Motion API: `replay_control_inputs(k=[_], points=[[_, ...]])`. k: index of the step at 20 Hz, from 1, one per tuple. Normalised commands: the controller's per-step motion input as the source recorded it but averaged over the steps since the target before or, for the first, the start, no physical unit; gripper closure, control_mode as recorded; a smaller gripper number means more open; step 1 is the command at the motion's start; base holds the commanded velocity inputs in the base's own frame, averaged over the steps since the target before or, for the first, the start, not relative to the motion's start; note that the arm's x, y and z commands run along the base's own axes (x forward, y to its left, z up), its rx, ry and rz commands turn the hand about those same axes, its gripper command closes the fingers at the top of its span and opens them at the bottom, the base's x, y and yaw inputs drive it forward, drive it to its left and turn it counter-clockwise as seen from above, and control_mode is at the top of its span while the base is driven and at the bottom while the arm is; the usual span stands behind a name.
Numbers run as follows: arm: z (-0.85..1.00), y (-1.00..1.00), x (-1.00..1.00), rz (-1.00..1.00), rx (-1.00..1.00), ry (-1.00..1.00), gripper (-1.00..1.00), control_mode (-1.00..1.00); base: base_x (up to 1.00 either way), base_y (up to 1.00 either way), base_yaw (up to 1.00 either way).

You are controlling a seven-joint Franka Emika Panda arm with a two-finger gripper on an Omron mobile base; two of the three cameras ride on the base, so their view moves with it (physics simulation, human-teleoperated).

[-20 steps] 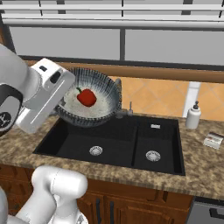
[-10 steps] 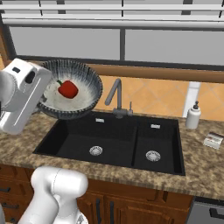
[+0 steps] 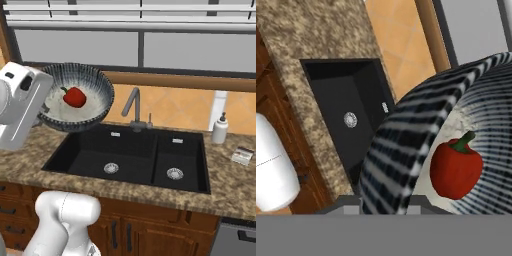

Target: Pick the bell pepper from the sink and place it in the bowl. Then pick the bowl and place it in the microwave. Then close the microwave door and press the start button.

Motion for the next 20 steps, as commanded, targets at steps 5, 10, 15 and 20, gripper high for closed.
replay_control_inputs(k=[5,10,15,20], points=[[0.0,0.0,0.0,0.0,0.0,0.0,1.0,1.0,-0.97,-0.01,0.03],[0.0,0.0,0.0,0.0,0.0,0.0,1.0,1.0,-0.57,0.06,0.01],[0.0,0.0,0.0,0.0,0.0,0.0,1.0,1.0,0.0,-0.05,-0.11],[0.0,0.0,0.0,0.0,0.0,0.0,1.0,1.0,0.0,-0.15,-0.63]])
